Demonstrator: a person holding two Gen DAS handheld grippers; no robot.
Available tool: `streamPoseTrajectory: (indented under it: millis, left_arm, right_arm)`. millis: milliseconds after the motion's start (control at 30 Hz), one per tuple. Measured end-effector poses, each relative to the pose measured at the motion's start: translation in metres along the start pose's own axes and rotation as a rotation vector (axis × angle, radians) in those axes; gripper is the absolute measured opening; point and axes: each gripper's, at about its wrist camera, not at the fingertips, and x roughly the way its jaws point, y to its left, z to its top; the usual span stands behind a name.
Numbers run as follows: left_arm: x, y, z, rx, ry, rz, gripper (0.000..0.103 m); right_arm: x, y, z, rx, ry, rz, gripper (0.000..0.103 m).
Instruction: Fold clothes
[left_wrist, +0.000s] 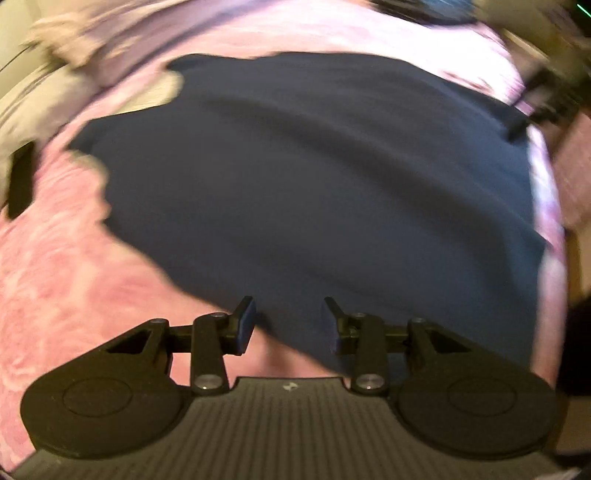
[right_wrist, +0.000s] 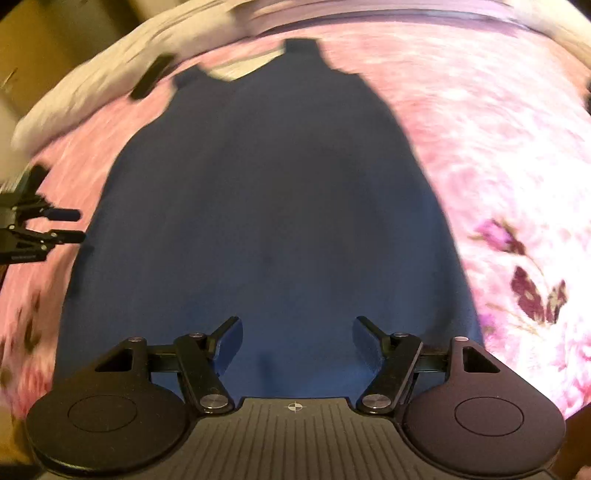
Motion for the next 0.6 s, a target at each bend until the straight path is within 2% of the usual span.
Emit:
streamPoseTrajectory:
  millis: [67, 133, 233, 367, 533, 600]
  left_arm:
    - [-0.002, -0.031, -0.003, 0.037, 0.022, -0.012, 0.035]
    - [0.003, -0.059, -0.008, 0.038, 0.073, -0.008, 0.035]
    - [0.005, -0.087, -0.011, 0.007, 0.132, 0.059, 0.035]
    - [-0.01, -0.105, -0.004, -0.115, 0.197, 0.124, 0.035]
    - [-0.034, -0.121, -0.002, -0.179, 0.243, 0.159, 0.035]
    - [-0.045, -0.124, -0.005, -0.189, 0.247, 0.149, 0.035]
  right_arm:
    - [0.004, 0.006, -0.008, -0.044, 0.035, 0.013, 0.069]
    - [0.012, 0.015, -0.016, -0.142, 0.084, 0.011, 0.069]
    - [0.027, 0.014, -0.028, -0.246, 0.194, -0.014, 0.069]
    - [0.006, 0.002, -0.031, -0.241, 0.16, 0.013, 0.069]
    - [-0.021, 0.007, -0.037, -0.28, 0.132, 0.055, 0.069]
    - [-0.028, 0.013, -0.042, -0.293, 0.12, 0.059, 0.069]
